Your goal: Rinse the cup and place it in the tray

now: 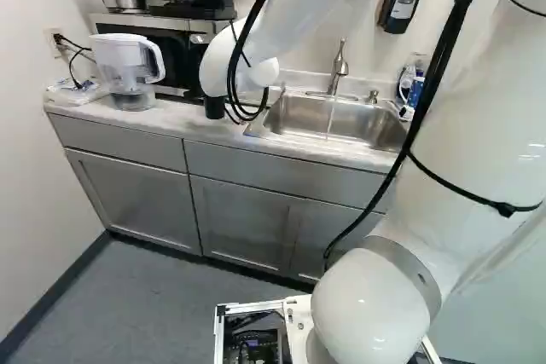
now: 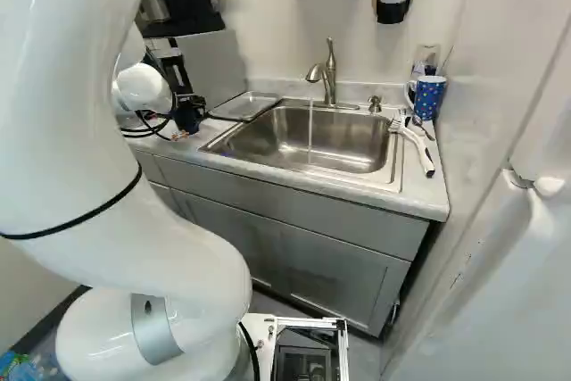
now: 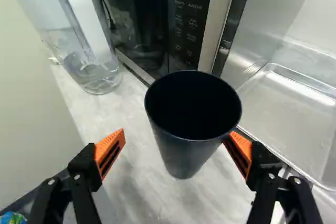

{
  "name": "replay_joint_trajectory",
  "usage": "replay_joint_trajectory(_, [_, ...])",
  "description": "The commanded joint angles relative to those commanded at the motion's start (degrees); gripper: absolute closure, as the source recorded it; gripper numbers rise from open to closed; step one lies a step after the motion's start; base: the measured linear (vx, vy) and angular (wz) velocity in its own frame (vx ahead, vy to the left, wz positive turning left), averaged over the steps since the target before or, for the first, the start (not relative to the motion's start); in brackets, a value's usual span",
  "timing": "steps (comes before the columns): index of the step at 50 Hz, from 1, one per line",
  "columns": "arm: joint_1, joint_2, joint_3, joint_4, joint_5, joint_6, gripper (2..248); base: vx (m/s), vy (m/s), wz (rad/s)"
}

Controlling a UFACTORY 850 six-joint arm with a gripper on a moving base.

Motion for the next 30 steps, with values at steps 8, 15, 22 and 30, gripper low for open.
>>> replay_joint_trajectory(8, [0.00,0.00,0.00,0.00,0.00,0.00,3,0.000,0.000,0.000])
replay_joint_trajectory(15, [0.00,0.00,0.00,0.00,0.00,0.00,26,0.000,0.000,0.000])
replay_joint_trajectory(22, [0.00,0.00,0.00,0.00,0.00,0.00,104,0.000,0.000,0.000])
replay_joint_trajectory(30, [0.00,0.00,0.00,0.00,0.00,0.00,128,0.000,0.000,0.000])
